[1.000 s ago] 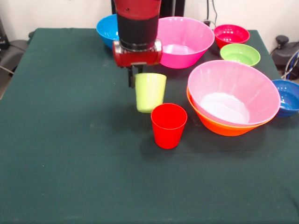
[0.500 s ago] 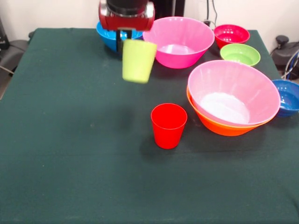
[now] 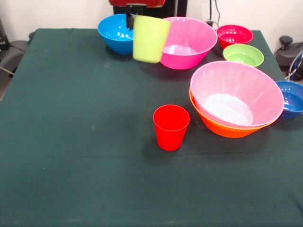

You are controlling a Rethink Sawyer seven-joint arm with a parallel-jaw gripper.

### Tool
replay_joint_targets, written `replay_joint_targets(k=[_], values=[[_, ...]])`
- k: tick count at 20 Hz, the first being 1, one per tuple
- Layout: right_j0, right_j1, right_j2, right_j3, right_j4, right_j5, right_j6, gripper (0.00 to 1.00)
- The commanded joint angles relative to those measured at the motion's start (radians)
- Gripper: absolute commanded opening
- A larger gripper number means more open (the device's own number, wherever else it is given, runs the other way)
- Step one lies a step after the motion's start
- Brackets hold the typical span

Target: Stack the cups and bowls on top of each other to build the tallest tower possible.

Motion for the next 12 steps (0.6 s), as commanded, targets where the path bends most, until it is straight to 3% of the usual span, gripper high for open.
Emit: replay_joint_targets(k=[1,8,12], values=[[0.043,0.082,0.08,-0.149,0.049,0.186,-0.25,0.0],[0.112,0.167,0.087,-0.35,0.082,0.336,-0.179,0.0],[0.155,0.219,0.082,-0.454,0.083,0.364,-0.137,0.0]])
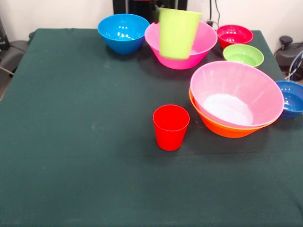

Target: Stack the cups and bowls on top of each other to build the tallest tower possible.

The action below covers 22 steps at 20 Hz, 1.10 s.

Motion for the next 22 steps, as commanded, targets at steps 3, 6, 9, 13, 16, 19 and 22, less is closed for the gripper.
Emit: replay_joint_targets(k=[3,6,9,13,16,19,22], values=[[0.109,0.155,0.038,-0.272,0.013,0.151,-0.113,0.0],[0.113,0.144,0.025,-0.236,0.039,0.129,-0.086,0.0],[0.114,0.139,0.008,-0.193,0.058,0.093,-0.069,0.0],[0.097,0.105,-0.008,-0.08,0.078,0.016,-0.054,0.0],[0.093,0.102,-0.02,-0.026,0.072,-0.04,-0.047,0.0],[0.092,0.103,-0.026,-0.005,0.069,-0.039,-0.045,0.0],[0.095,0.11,-0.029,0.01,0.066,-0.061,-0.033,0.0]])
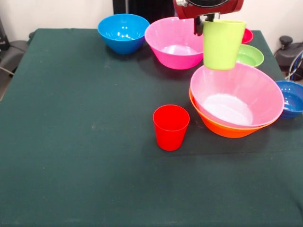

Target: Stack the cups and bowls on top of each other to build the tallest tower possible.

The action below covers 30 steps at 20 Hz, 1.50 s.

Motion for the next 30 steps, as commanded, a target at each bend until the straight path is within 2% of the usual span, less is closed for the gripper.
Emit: replay_joint_targets(k=[1,5,11,14,21,30], values=[[0.007,0.012,-0.032,0.117,-0.013,-0.118,-0.02,0.0],[0.014,0.025,-0.034,0.123,-0.026,-0.226,0.016,0.0],[0.044,0.071,-0.063,0.083,-0.055,-0.277,0.034,0.0],[0.048,0.069,-0.076,0.099,-0.059,-0.317,0.042,0.0],[0.05,0.066,-0.103,0.158,-0.046,-0.358,0.051,0.0],[0.055,0.072,-0.126,0.202,-0.035,-0.346,0.046,0.0]])
